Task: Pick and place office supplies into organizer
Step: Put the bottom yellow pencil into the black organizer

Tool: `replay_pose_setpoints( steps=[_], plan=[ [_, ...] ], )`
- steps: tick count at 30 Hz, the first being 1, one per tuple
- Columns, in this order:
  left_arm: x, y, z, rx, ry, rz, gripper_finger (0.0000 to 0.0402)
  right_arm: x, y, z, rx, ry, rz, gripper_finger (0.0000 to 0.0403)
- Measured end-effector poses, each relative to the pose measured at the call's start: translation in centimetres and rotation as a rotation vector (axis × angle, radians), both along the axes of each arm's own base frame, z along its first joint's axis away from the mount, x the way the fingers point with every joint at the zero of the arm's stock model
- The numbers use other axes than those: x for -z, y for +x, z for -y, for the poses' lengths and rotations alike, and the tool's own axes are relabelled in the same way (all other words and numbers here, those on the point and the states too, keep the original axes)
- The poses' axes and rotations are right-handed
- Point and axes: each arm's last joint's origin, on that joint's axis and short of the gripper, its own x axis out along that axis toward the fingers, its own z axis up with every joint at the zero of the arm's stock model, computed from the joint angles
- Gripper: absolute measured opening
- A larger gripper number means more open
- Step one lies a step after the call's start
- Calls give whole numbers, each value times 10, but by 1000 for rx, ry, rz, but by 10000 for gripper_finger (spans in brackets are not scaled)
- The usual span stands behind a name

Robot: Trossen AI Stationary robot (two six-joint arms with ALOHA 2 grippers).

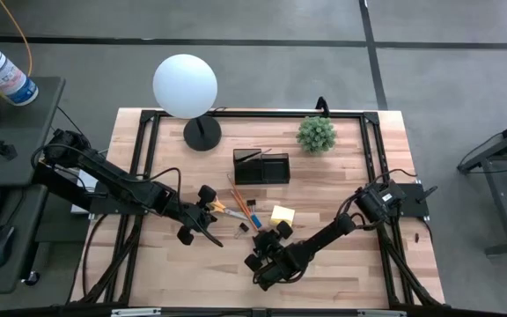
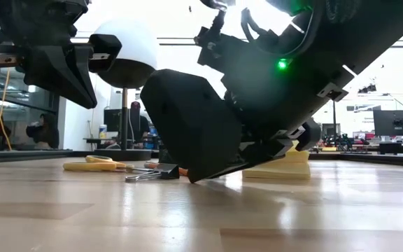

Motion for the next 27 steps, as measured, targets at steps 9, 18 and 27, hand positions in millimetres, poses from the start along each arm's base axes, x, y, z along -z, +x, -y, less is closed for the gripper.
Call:
replay_pose_setpoints(
  steps=[9, 18, 27],
  plan=[
    [0, 0, 0, 0, 0, -1, 5, 1, -4, -3, 5, 3, -7, 104],
    [0, 0, 0, 0, 1, -2, 5, 1, -5, -1, 24, -3, -9, 108],
    [0, 0, 0, 3, -3, -3, 5, 1, 0, 7, 19, -23, -29, 108]
  ],
)
